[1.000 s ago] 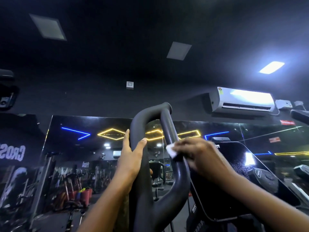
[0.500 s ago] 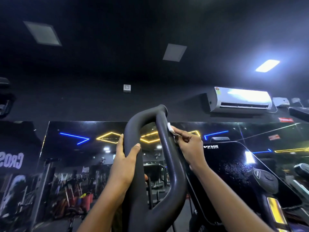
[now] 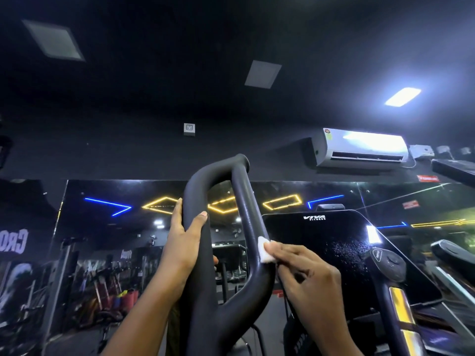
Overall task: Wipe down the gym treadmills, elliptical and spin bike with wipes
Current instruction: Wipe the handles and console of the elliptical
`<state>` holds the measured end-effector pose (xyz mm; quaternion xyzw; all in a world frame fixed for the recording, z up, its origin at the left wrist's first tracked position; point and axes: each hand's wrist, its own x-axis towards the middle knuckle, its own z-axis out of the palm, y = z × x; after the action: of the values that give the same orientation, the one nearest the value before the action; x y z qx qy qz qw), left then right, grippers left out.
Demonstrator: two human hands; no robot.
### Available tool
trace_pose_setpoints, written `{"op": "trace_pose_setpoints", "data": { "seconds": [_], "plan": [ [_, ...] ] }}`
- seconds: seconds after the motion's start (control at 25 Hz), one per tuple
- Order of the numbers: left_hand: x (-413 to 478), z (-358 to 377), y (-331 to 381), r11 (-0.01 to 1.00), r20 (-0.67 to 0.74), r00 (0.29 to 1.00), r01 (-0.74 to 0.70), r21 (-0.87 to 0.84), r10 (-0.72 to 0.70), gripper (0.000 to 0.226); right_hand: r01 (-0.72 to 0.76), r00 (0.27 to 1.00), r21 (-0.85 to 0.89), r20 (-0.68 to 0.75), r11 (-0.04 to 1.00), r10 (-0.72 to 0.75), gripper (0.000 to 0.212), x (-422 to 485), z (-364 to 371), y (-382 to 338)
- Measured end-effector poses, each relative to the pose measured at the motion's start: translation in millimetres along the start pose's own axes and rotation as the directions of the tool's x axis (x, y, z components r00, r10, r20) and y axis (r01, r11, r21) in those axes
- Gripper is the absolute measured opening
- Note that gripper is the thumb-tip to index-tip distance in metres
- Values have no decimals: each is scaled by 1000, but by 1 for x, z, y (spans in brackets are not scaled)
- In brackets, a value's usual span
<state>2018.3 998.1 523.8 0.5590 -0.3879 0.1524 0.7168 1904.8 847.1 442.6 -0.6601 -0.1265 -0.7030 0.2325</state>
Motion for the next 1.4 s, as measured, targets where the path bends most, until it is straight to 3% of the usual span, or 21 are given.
{"op": "trace_pose_setpoints", "data": {
  "seconds": [0.16,0.4,0.52,0.64,0.84,0.96,1.0,1.08,1.16,1.2,1.28,1.4],
  "plan": [
    [0,0,0,1000,5,1000,23,-14,-23,64,161,983,-172,-65,972,-174,27,41,-4,-14],
    [1,2,-4,998,4,1000,-16,-57,17,63,109,994,-337,25,935,-107,27,189,51,10],
    [4,0,-6,998,0,1000,-19,-54,19,62,-8,1000,-385,3,923,9,28,213,69,20],
    [3,1,-5,998,20,1000,-16,-62,17,61,20,998,-563,60,826,17,30,211,82,19],
    [1,2,-3,998,7,999,-34,-61,34,63,181,980,-677,189,714,-70,24,188,82,-10],
    [-1,4,-1,998,-24,998,-52,-45,51,62,471,872,-523,397,711,-286,33,158,87,-20],
    [-2,4,-1,998,-20,999,-39,-49,38,63,499,850,-450,423,741,-315,35,152,85,-20],
    [-4,3,-1,998,6,1000,-2,-58,2,62,420,899,-372,293,828,-325,31,165,77,-11],
    [-3,1,-1,998,27,999,19,-63,-18,62,226,974,-373,93,900,-207,29,193,71,-1],
    [-4,1,1,998,29,999,23,-61,-21,62,152,988,-401,75,903,-133,29,205,70,1],
    [-4,0,3,999,25,1000,9,-39,-8,63,166,979,-564,193,809,-66,32,216,78,-1],
    [-7,1,5,997,39,999,23,-78,-20,62,323,938,-654,318,684,-139,33,204,88,-13]
  ]
}}
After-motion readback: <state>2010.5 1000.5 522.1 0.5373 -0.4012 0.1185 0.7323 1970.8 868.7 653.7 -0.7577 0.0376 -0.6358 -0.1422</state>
